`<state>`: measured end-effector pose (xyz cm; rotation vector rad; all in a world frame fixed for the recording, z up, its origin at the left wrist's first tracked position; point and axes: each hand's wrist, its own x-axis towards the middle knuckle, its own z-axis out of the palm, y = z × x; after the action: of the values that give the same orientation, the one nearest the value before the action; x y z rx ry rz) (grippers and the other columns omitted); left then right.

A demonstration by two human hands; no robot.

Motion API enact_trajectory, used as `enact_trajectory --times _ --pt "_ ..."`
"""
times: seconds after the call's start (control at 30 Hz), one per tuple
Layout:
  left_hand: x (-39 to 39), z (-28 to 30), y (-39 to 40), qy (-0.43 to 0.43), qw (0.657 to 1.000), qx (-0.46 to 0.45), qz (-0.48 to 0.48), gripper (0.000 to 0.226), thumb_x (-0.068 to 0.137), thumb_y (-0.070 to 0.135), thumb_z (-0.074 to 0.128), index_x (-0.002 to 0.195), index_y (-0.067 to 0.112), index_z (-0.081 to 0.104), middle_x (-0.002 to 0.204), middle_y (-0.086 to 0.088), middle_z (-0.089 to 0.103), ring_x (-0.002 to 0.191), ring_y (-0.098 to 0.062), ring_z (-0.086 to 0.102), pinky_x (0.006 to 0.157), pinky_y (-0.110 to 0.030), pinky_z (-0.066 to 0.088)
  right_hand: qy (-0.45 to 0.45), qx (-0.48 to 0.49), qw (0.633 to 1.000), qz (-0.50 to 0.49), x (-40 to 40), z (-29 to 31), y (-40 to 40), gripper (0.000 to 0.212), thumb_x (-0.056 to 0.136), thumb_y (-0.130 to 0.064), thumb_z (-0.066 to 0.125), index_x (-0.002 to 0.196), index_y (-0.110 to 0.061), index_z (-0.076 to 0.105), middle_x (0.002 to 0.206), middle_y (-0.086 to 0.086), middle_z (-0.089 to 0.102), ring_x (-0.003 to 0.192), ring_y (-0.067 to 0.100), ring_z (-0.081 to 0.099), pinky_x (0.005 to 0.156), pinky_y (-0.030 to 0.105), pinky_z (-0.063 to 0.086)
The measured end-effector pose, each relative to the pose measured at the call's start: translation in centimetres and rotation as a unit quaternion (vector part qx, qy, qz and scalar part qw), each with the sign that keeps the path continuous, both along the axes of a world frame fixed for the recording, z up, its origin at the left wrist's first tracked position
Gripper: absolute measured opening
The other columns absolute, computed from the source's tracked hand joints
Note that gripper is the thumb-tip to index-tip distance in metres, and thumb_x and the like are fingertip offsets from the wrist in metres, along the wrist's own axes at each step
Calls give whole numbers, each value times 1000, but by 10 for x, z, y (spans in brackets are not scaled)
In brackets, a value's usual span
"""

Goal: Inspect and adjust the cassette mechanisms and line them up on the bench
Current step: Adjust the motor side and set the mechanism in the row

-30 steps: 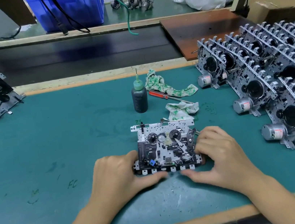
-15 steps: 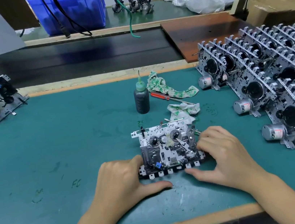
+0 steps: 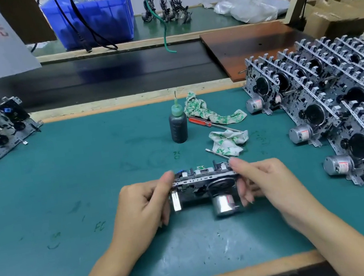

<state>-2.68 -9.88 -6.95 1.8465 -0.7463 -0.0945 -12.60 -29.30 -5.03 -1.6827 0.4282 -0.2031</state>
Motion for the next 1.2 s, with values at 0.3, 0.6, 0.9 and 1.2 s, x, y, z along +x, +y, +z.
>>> enact_trajectory --times 0.3,0.6,0.9,1.2 --pt "10 11 5 -225 961 122 106 67 94 65 24 62 16 55 59 9 50 57 -10 44 52 -34 39 31 -283 959 -1 0 -2 -5 72 71 -80 37 54 -11 49 47 8 46 43 13 39 54 35 37" --pt "10 44 -31 -149 982 51 -100 29 82 46 59 97 24 72 103 11 62 104 -6 52 93 -16 36 -63 -127 981 131 13 -7 -15 41 64 -18 84 94 -35 63 99 -15 64 98 5 60 88 19 42" --pt "11 38 -37 -192 970 58 -134 24 87 35 57 92 22 77 103 13 63 99 -12 51 90 -21 39 -96 -80 987 96 14 -13 -5 29 63 -20 79 87 -28 64 87 -5 67 82 14 63 79 24 48" --pt "14 36 -39 -191 969 44 -151 22 88 33 57 95 24 76 102 14 67 100 -19 54 90 -31 44 -107 -28 987 113 16 -15 -6 27 63 -13 78 85 -22 65 85 -2 66 81 9 61 78 18 46"
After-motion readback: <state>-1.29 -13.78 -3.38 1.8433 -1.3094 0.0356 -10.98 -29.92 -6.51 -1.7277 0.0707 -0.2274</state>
